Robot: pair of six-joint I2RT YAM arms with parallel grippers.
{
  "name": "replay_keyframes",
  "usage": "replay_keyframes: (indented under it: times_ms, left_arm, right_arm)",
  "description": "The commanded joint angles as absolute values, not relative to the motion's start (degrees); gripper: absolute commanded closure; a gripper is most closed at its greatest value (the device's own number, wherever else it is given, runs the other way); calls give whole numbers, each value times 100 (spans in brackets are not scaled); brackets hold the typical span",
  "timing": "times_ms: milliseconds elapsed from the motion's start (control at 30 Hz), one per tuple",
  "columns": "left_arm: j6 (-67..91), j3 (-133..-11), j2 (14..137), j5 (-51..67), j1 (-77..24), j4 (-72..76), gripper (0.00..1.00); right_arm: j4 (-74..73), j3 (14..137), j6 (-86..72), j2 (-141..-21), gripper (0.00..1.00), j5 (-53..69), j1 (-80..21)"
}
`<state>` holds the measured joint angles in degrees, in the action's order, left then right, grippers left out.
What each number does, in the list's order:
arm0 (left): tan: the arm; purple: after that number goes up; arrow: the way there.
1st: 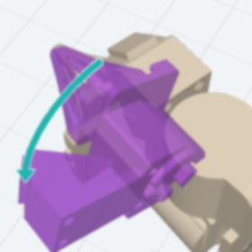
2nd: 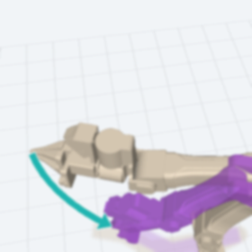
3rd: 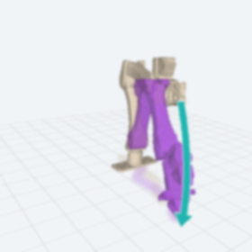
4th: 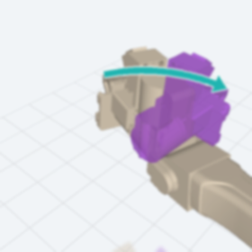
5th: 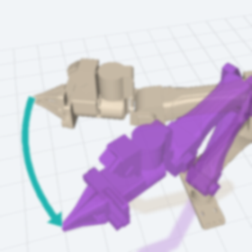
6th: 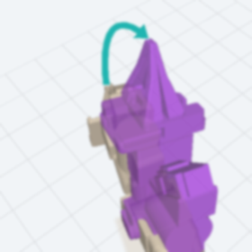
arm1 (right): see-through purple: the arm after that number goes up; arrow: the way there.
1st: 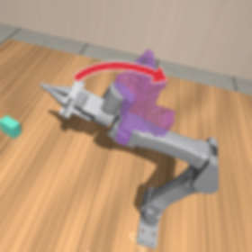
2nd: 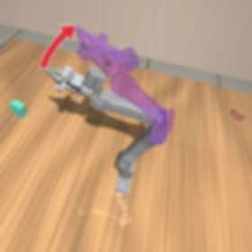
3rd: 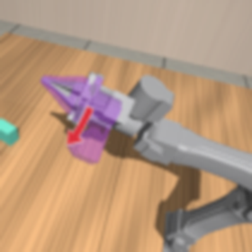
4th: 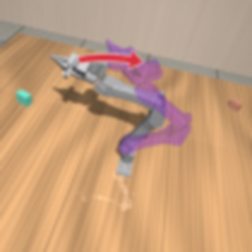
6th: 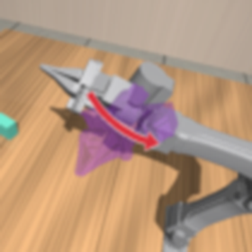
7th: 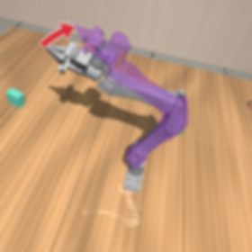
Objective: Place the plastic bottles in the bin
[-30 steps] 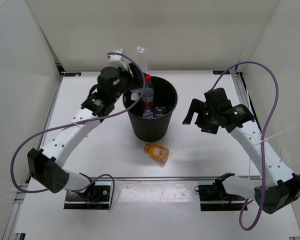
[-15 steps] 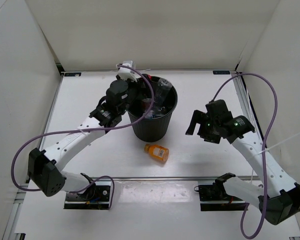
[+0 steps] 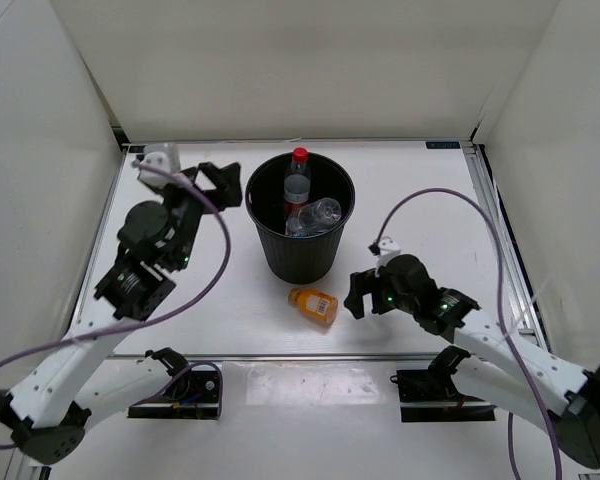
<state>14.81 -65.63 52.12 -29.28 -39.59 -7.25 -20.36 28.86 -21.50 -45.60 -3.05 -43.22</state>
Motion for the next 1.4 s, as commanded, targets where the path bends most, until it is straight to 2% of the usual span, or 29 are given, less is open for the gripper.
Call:
replay_keyframes:
  times_ms: [0,133,367,933,1367]
  left_arm:
    - [1423,-6074,4809,-3516,-3981,-1772,0]
    - [2082,-5661,4326,-3875,-3981,-2668,0]
    - [2593,-5317,4061,-3928,-3981,-3698,0]
    - [3032,-5317,4166,-4175,-3981,-4605,0]
    - [3190,-5440,4219,-4122,-3981,-5432,0]
  right_arm:
    - [-354,2769,-1433,-5078,0,-431,-4570]
    - [621,2786,-1433,-5800,0,-431,-4641]
    - [1440,3059,-1494,-6766,0,386,-4755]
    - [1573,3006,-1512,-6442,3,598,-5098]
    - [2627,3207,-1450,-7970,2,1143,-5150]
